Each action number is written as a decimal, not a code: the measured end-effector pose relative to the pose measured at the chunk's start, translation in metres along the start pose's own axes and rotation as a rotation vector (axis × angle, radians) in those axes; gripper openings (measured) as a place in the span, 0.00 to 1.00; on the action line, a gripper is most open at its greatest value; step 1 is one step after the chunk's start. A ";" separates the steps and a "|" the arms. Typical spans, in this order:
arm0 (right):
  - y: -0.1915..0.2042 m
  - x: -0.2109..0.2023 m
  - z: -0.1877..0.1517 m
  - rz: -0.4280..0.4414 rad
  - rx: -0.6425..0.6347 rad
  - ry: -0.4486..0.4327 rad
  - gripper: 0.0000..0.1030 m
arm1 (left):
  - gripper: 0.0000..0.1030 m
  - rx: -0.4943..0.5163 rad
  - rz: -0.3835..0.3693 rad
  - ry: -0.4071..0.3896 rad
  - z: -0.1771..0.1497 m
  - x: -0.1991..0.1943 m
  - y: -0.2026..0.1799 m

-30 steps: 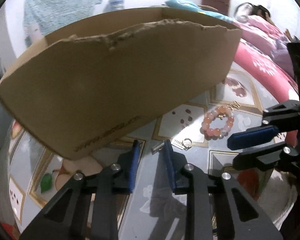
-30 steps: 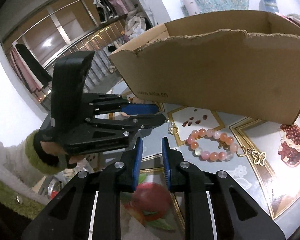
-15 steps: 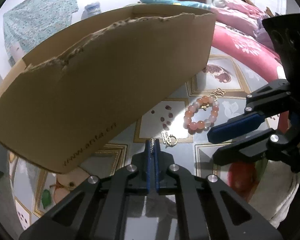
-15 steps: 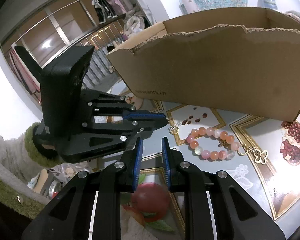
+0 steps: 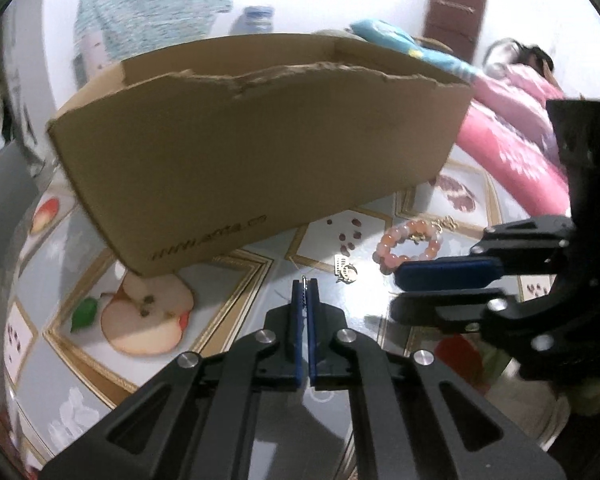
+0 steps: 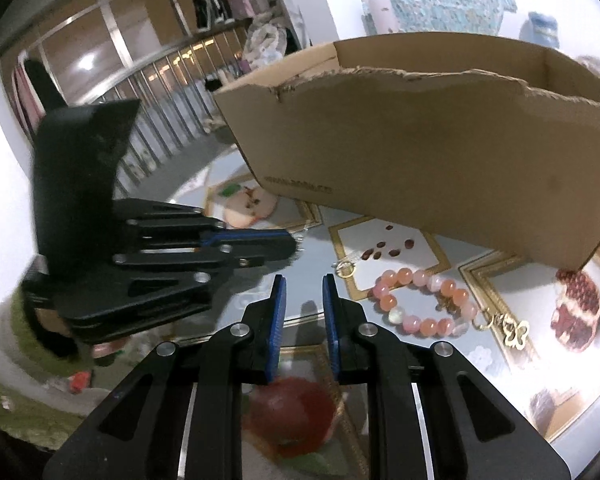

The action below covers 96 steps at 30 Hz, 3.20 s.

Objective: Organize jewelry

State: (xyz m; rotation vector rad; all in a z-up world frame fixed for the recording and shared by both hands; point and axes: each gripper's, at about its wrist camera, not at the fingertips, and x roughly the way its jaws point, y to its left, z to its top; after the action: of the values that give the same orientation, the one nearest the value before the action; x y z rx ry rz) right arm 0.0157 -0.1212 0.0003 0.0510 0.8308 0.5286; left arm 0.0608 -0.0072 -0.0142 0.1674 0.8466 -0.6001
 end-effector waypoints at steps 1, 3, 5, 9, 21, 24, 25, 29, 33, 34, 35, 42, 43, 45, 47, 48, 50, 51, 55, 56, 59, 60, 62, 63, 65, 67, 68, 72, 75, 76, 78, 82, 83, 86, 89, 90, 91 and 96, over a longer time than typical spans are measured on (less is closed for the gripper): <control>0.000 0.003 0.001 -0.019 -0.016 0.006 0.16 | 0.01 -0.014 0.000 -0.004 -0.001 -0.001 0.002; 0.001 0.008 0.003 -0.067 -0.059 0.019 0.16 | 0.01 -0.033 0.003 -0.011 -0.003 -0.003 0.005; 0.002 0.012 0.005 -0.104 -0.101 0.027 0.16 | 0.01 -0.044 0.002 -0.015 -0.004 -0.004 0.009; 0.002 0.021 0.007 -0.142 -0.151 0.047 0.16 | 0.01 -0.062 -0.002 -0.017 -0.006 -0.005 0.015; 0.006 0.037 0.014 -0.158 -0.283 0.083 0.10 | 0.01 -0.076 -0.025 -0.024 -0.009 -0.004 0.022; 0.006 0.036 0.015 -0.159 -0.293 0.083 0.10 | 0.01 -0.076 -0.027 -0.025 -0.009 -0.005 0.023; 0.006 0.036 0.015 -0.157 -0.292 0.082 0.08 | 0.01 -0.078 -0.028 -0.026 -0.009 -0.005 0.023; 0.006 0.036 0.015 -0.153 -0.280 0.083 0.08 | 0.01 -0.079 -0.030 -0.030 -0.008 -0.005 0.024; 0.007 0.035 0.015 -0.149 -0.271 0.080 0.08 | 0.01 -0.078 -0.032 -0.035 -0.007 -0.007 0.025; 0.007 0.033 0.016 -0.147 -0.270 0.077 0.08 | 0.01 -0.077 -0.031 -0.037 -0.007 -0.007 0.024; 0.007 0.032 0.016 -0.147 -0.268 0.074 0.08 | 0.01 -0.077 -0.031 -0.038 -0.007 -0.008 0.025; 0.007 0.014 0.017 -0.128 -0.235 0.035 0.08 | 0.01 -0.071 -0.028 -0.068 -0.004 -0.020 0.021; 0.008 0.010 0.018 -0.122 -0.228 0.024 0.08 | 0.01 -0.069 -0.028 -0.076 -0.003 -0.024 0.019; 0.009 0.001 0.021 -0.105 -0.211 0.000 0.08 | 0.01 -0.066 -0.027 -0.096 0.000 -0.034 0.015; 0.010 -0.011 0.026 -0.084 -0.194 -0.035 0.08 | 0.01 -0.068 -0.033 -0.116 0.003 -0.043 0.013; 0.010 -0.015 0.028 -0.077 -0.190 -0.049 0.08 | 0.01 -0.068 -0.038 -0.128 0.005 -0.048 0.011; 0.012 -0.028 0.036 -0.052 -0.175 -0.094 0.08 | 0.01 -0.080 -0.067 -0.153 0.012 -0.062 0.009; 0.012 -0.033 0.039 -0.041 -0.169 -0.111 0.08 | 0.01 -0.090 -0.087 -0.168 0.017 -0.068 0.009; 0.009 -0.056 0.060 0.002 -0.140 -0.206 0.08 | 0.01 -0.062 -0.103 -0.253 0.045 -0.098 0.005; 0.008 -0.061 0.067 0.010 -0.133 -0.229 0.08 | 0.01 -0.056 -0.104 -0.267 0.052 -0.102 0.005; 0.001 -0.069 0.088 0.015 -0.121 -0.282 0.08 | 0.02 -0.028 -0.071 -0.281 0.077 -0.102 0.007; -0.004 -0.067 0.096 0.017 -0.109 -0.286 0.08 | 0.02 -0.021 -0.048 -0.271 0.085 -0.097 0.009; -0.016 -0.060 0.110 0.018 -0.074 -0.270 0.08 | 0.02 -0.027 -0.020 -0.236 0.098 -0.085 0.016; -0.020 -0.055 0.112 0.016 -0.056 -0.258 0.08 | 0.02 -0.032 0.000 -0.216 0.104 -0.078 0.020; -0.031 -0.040 0.124 -0.002 -0.015 -0.210 0.08 | 0.02 -0.046 0.029 -0.156 0.117 -0.057 0.030; -0.039 -0.027 0.132 -0.013 0.009 -0.180 0.08 | 0.02 -0.053 0.051 -0.103 0.126 -0.037 0.038; -0.043 -0.017 0.137 -0.027 0.025 -0.152 0.08 | 0.02 -0.054 0.062 -0.081 0.130 -0.029 0.041; -0.054 0.004 0.141 -0.058 0.059 -0.101 0.08 | 0.02 -0.044 0.100 -0.007 0.139 0.001 0.045; -0.060 0.015 0.140 -0.059 0.084 -0.076 0.12 | 0.02 -0.043 0.130 0.026 0.140 0.012 0.047; -0.059 0.014 0.137 -0.057 0.089 -0.076 0.12 | 0.02 -0.050 0.137 0.036 0.141 0.016 0.048; -0.058 0.013 0.135 -0.056 0.089 -0.076 0.14 | 0.05 -0.057 0.132 0.043 0.141 0.019 0.049; -0.062 0.011 0.136 -0.051 0.095 -0.084 0.23 | 0.18 -0.051 0.170 0.036 0.140 0.018 0.048; -0.063 0.008 0.135 -0.049 0.099 -0.090 0.24 | 0.18 -0.050 0.175 0.034 0.140 0.016 0.048; -0.065 0.001 0.135 -0.037 0.108 -0.115 0.25 | 0.20 -0.056 0.185 0.022 0.140 0.011 0.047; -0.065 -0.009 0.134 -0.029 0.114 -0.141 0.28 | 0.21 -0.056 0.193 -0.002 0.139 0.001 0.045; -0.064 -0.015 0.133 -0.020 0.117 -0.158 0.30 | 0.21 -0.057 0.194 -0.013 0.138 -0.003 0.044; -0.063 -0.018 0.133 -0.016 0.119 -0.168 0.31 | 0.21 -0.058 0.192 -0.031 0.137 -0.009 0.042; -0.057 -0.048 0.122 0.026 0.122 -0.253 0.34 | 0.24 -0.060 0.180 -0.118 0.126 -0.042 0.034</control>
State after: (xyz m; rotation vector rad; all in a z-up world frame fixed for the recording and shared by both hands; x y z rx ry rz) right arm 0.1004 -0.1735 0.1027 0.2363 0.6148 0.4845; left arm 0.1406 -0.0074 0.0972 0.1504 0.7251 -0.4116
